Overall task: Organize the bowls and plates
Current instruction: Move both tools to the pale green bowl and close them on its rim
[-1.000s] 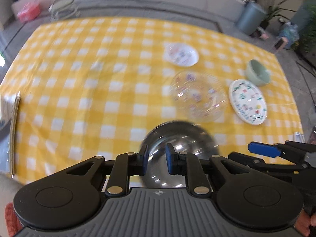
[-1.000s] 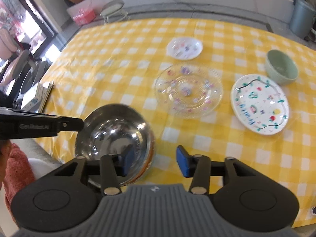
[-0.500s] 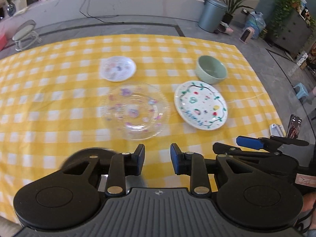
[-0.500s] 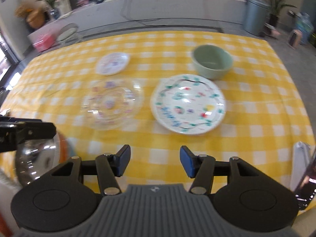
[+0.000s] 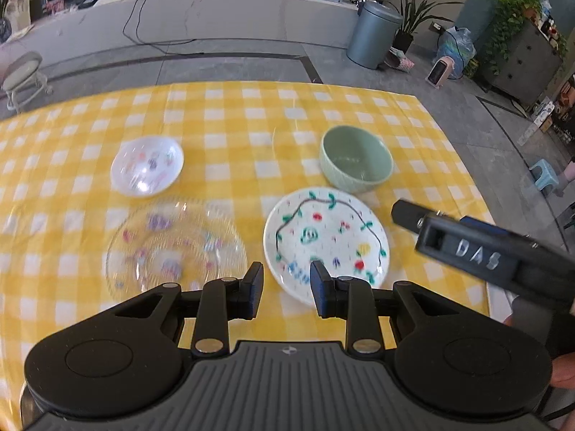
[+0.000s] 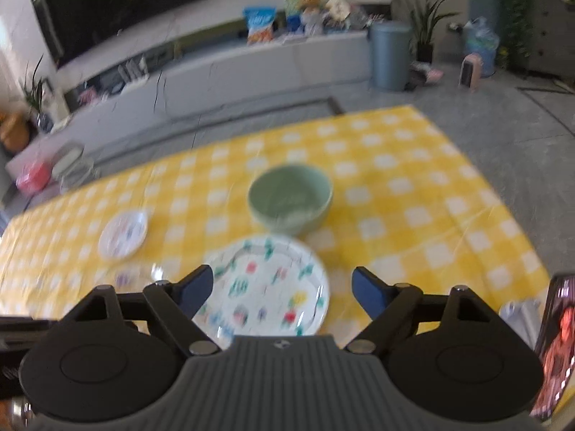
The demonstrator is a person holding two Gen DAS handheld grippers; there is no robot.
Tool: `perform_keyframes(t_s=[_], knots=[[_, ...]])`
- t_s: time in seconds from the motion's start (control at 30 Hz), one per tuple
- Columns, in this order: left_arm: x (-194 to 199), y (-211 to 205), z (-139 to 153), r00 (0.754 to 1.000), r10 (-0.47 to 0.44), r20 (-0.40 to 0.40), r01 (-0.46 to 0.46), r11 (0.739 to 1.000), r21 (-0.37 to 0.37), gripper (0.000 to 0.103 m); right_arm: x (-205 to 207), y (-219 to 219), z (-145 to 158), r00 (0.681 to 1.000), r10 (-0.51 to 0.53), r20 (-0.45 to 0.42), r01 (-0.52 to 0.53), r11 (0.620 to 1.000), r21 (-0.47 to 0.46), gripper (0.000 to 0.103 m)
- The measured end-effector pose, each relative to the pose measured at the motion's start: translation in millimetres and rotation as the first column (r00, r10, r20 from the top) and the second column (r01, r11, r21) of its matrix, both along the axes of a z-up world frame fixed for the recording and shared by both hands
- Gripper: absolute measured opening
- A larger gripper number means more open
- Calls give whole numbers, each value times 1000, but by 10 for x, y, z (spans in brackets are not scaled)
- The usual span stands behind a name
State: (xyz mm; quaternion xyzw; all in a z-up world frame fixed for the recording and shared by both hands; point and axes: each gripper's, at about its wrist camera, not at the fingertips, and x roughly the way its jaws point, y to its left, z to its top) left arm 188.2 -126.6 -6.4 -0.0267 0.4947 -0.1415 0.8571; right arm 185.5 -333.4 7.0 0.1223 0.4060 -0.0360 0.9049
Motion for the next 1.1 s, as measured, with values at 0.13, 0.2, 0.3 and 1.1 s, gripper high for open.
perform_keyframes(t_s=[0.13, 0.2, 0.3, 1.1], knots=[[202, -93, -37, 1000, 2, 29, -2, 1000, 5, 33, 256, -149, -60, 999, -53, -5, 53, 996, 75, 83], [300, -133, -54, 999, 10, 45, -11, 1000, 16, 33, 344, -194, -95, 995, -101, 5, 100, 990, 96, 82], [455, -173, -93, 999, 12, 49, -13, 1000, 4, 33, 455, -243, -155, 989, -148, 23, 145, 985, 90, 77], [1380, -534, -582, 998, 50, -49, -58, 982, -178, 56, 1030, -648, -763, 978, -155, -141, 183, 961, 209, 34]])
